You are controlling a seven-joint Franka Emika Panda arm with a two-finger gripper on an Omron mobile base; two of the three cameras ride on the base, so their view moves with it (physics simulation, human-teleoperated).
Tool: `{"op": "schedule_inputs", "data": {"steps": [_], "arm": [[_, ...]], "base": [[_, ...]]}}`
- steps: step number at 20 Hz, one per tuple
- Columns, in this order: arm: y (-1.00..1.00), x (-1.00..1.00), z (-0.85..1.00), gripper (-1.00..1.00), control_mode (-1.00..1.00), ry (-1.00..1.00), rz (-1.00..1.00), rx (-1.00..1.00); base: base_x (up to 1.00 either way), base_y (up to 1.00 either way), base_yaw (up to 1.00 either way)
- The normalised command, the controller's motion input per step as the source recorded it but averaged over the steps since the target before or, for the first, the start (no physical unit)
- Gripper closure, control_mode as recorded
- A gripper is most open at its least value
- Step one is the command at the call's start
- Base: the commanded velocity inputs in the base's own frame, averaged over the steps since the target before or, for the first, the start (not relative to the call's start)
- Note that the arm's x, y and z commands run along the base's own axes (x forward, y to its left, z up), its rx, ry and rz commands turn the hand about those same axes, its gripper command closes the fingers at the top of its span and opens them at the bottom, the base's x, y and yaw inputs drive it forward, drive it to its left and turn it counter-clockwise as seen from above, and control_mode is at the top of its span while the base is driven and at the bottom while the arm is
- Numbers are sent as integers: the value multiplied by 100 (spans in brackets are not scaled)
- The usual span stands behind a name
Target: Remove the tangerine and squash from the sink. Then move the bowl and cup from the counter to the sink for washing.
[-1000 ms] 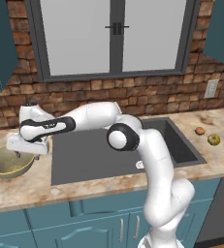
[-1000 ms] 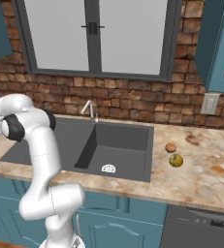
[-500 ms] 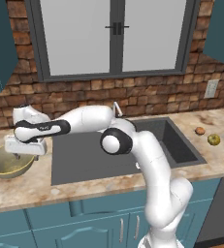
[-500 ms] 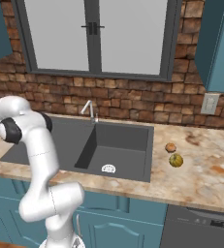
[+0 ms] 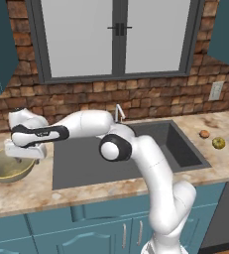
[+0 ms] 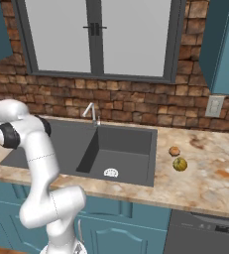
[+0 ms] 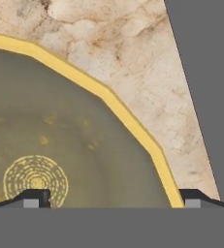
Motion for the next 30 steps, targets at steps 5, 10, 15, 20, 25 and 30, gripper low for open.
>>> {"op": "schedule_inputs", "data": {"steps": [5,10,15,20,25,30], "arm": [[0,0,-23,-100,-100,-11,-10,0],[0,-4,-27,100,-100,-7,-8,0],[-3,-10,-23,100,-100,0,-7,0],[-7,-7,-13,100,-100,0,-5,4],[-12,-10,-1,100,-100,0,-2,10],[-24,-16,11,100,-100,-2,-1,13]], "base": [[0,0,0],[0,0,0],[0,0,0],[0,0,0],[0,0,0],[0,0,0]]}}
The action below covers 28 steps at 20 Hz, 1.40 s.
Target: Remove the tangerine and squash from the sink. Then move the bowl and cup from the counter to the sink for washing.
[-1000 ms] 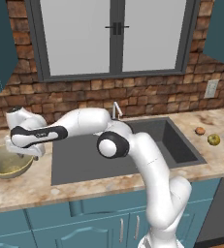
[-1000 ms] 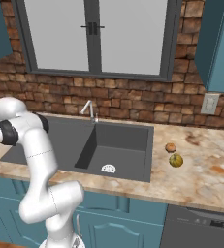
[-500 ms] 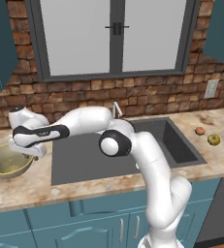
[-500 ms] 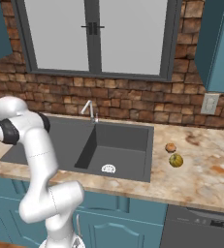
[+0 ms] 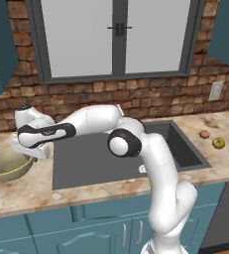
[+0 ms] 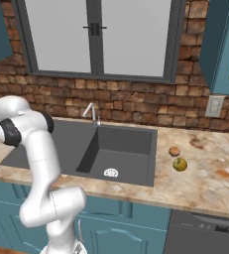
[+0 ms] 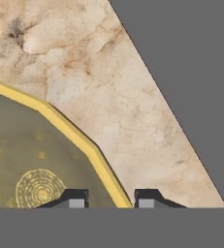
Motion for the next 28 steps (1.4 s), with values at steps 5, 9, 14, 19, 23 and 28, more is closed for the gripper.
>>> {"op": "schedule_inputs", "data": {"steps": [5,9,14,19,23,28], "arm": [[-31,-23,16,100,-100,-4,0,13],[-36,-24,19,100,-100,-6,-1,15],[-39,-24,21,100,-100,-8,-1,11],[-46,-20,22,100,-100,-3,-5,7],[-44,-14,25,100,-100,0,-8,3],[-39,-10,27,100,-100,0,-6,0]], "base": [[0,0,0],[0,0,0],[0,0,0],[0,0,0],[0,0,0],[0,0,0]]}}
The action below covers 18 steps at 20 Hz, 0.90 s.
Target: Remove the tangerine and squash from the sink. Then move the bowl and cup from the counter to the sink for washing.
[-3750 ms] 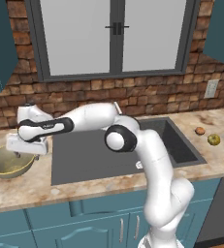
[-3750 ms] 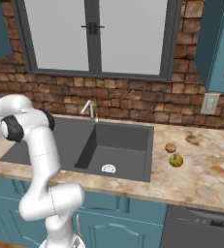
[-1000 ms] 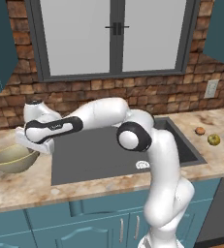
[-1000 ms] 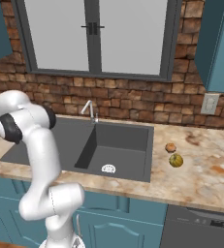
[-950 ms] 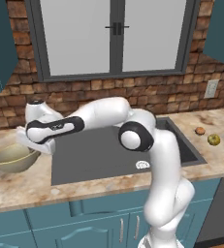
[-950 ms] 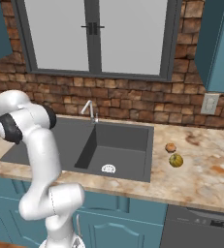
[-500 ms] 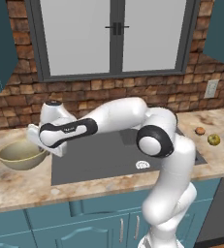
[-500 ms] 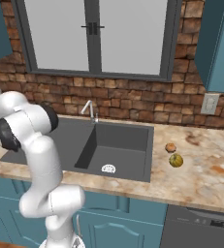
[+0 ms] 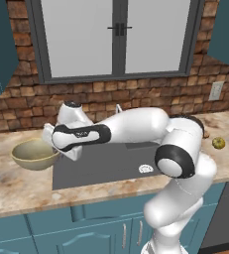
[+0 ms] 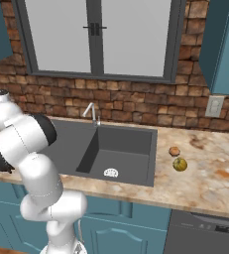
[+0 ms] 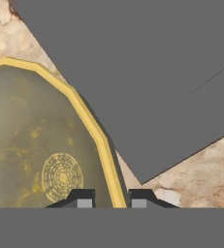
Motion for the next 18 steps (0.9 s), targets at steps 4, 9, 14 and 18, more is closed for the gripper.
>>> {"op": "schedule_inputs", "data": {"steps": [4,9,14,18], "arm": [[-30,-11,27,100,-100,9,-3,0],[-32,-13,24,100,-100,14,-2,0],[-34,-13,17,100,-100,13,-2,0],[-39,-13,12,100,-100,9,-1,0]], "base": [[0,0,0],[0,0,0],[0,0,0],[0,0,0]]}}
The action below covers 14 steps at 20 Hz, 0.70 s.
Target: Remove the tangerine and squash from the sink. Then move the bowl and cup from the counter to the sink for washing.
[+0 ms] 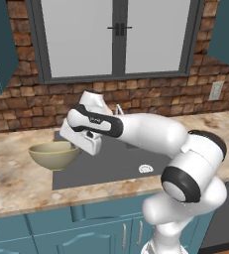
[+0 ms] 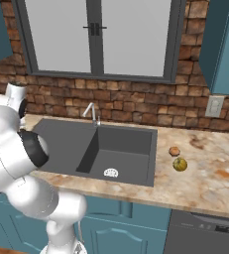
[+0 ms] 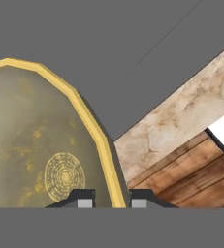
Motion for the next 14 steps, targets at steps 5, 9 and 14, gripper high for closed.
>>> {"op": "schedule_inputs", "data": {"steps": [5,9,14], "arm": [[-38,-10,8,100,-100,6,-3,-3],[-38,-8,8,100,-100,9,-5,-4],[-40,-3,6,100,-100,12,-8,-6]], "base": [[0,0,0],[0,0,0],[0,0,0]]}}
